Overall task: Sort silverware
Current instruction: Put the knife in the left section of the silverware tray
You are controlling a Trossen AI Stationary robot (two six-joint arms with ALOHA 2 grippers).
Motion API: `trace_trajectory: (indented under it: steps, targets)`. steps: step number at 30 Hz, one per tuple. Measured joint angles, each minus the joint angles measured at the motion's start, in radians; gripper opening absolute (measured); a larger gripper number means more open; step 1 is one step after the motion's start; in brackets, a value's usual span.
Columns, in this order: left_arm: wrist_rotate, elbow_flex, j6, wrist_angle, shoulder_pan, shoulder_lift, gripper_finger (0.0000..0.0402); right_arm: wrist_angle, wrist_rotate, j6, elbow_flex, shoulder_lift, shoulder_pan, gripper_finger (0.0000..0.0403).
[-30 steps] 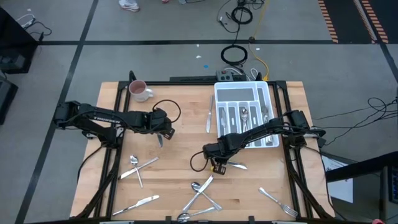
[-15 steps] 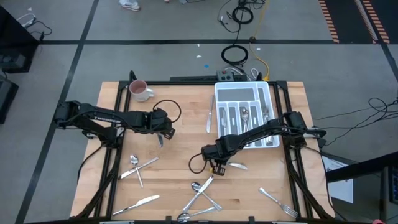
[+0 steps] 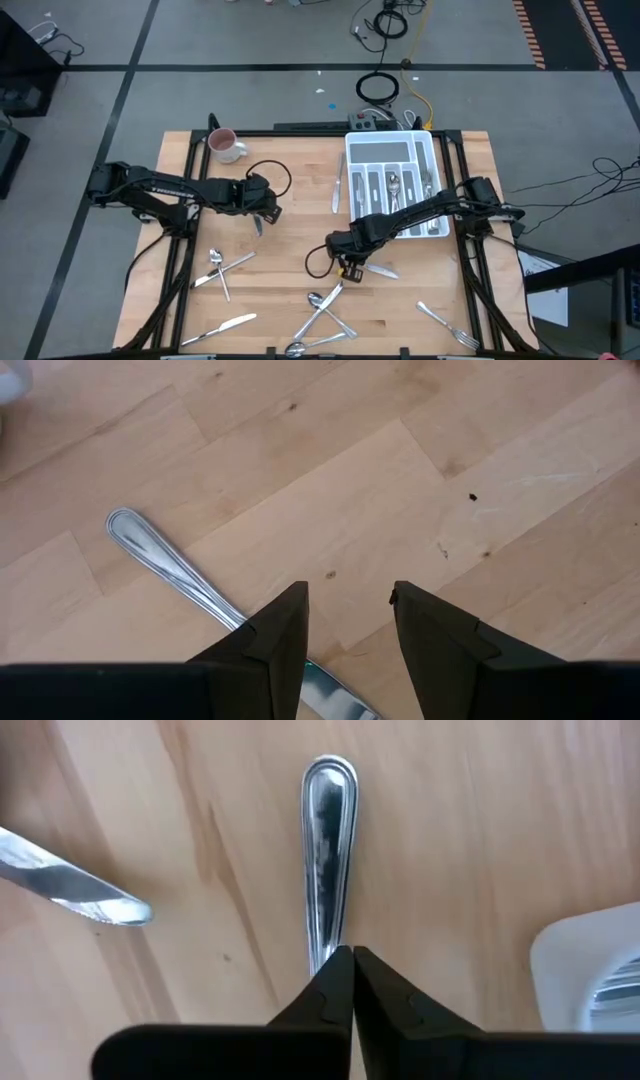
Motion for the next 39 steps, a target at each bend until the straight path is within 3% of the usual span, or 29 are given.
trace_trajectory:
  steps: [4, 7, 11, 17, 22, 33, 36, 39]
  targets:
    - [0.000, 0.000, 0.000, 0.000, 0.000, 0.000, 0.0155, 0.000, -0.007, -0.028, 0.000, -0.001, 0.000, 0.0002]
    - [0.000, 0.000, 0.000, 0.000, 0.000, 0.000, 0.0155, 0.003, -0.078, -0.053, 0.000, -0.001, -0.006, 0.0024]
    - [0.000, 0.000, 0.000, 0.000, 0.000, 0.000, 0.0155, 0.025, -0.100, -0.054, 0.001, -0.001, -0.008, 0.0090]
    - [0.000, 0.000, 0.000, 0.000, 0.000, 0.000, 0.0155, 0.089, -0.023, -0.017, 0.002, 0.005, -0.023, 0.0212]
    - [0.000, 0.000, 0.000, 0.000, 0.000, 0.000, 0.0155, 0.085, -0.027, -0.003, 0.002, 0.034, -0.029, 0.0257]
    - [0.000, 0.000, 0.000, 0.001, 0.000, 0.000, 0.0155, 0.071, -0.041, -0.025, 0.012, 0.126, -0.029, 0.0235]
    - [0.000, 0.000, 0.000, 0.001, 0.000, 0.000, 0.0155, 0.058, -0.023, -0.029, 0.014, 0.148, -0.023, 0.0183]
    - [-0.001, 0.000, 0.000, 0.002, 0.000, 0.000, 0.0155, 0.051, -0.011, -0.058, 0.015, 0.154, -0.019, 0.0096]
